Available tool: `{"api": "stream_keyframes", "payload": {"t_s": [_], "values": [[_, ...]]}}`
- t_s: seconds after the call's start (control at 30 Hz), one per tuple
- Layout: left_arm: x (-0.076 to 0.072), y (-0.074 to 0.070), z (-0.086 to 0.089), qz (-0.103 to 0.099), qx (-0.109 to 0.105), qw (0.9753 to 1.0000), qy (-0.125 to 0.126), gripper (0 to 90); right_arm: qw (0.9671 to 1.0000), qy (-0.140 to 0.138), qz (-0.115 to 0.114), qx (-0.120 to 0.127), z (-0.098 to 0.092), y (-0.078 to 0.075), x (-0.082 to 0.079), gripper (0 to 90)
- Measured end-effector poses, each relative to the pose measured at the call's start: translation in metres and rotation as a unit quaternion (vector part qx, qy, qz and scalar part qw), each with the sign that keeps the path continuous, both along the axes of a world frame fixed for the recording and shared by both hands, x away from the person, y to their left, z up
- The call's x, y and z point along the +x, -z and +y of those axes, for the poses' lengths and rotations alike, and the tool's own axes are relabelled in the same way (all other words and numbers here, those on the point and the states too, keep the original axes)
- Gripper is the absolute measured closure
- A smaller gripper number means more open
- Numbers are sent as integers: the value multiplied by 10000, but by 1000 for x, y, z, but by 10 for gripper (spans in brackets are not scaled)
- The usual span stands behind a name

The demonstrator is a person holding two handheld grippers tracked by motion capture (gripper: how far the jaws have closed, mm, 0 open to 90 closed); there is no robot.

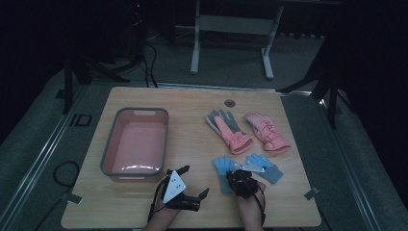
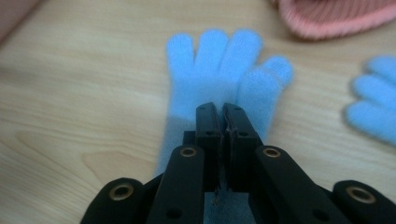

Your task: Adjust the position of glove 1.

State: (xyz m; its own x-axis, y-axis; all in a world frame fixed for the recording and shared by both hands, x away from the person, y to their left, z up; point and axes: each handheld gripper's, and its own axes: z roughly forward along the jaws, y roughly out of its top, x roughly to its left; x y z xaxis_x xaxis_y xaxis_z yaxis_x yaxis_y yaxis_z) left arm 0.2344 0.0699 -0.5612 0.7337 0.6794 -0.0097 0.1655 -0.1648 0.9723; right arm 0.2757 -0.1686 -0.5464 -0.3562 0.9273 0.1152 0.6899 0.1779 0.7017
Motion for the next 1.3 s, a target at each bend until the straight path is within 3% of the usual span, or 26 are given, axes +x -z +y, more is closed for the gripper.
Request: {"api": "stream_keyframes", "payload": {"t_s": [0.2, 0.33, 0.43, 0.53, 0.67, 0.8, 0.87, 1.0, 1.13, 1.2, 1.3], "values": [[0, 0, 0, -1, 8, 10000, -8, 4, 10000, -24, -35, 64, 0, 6, 1, 787], [0, 0, 0, 2, -1, 10000, -5, 4, 9998, -84, -42, 202, -2, 2, 0, 730], [0, 0, 0, 2, 1, 10000, 0, 4, 9988, -229, -207, 384, -9, -12, 0, 682], [0, 0, 0, 2, -3, 10000, 3, 4, 9971, -486, -441, 392, -18, -29, 6, 661], [0, 0, 0, -4, -7, 10000, 12, 4, 9915, -931, -873, 244, -40, -50, 17, 632], [0, 0, 0, 5, -13, 10000, 7, 4, 9871, -1179, -1080, 93, -72, -66, 28, 648], [0, 0, 0, 5, -15, 10000, 9, 4, 9854, -1325, -1062, 94, -89, -70, 34, 647], [1, 0, 0, 6, 1, 10000, 30, 4, 9854, -1439, -904, 67, -119, -70, 46, 647], [1, 0, 0, 22, -18, 10000, 2, 4, 9839, -1629, -683, -276, -136, -57, 55, 640], [1, 0, 0, 21, -31, 10000, 1, 4, 9814, -1779, -586, -420, -141, -51, 58, 627], [0, 0, 0, 6, -30, 10000, -4, 4, 9770, -2028, -503, -426, -148, -43, 63, 627]]}}
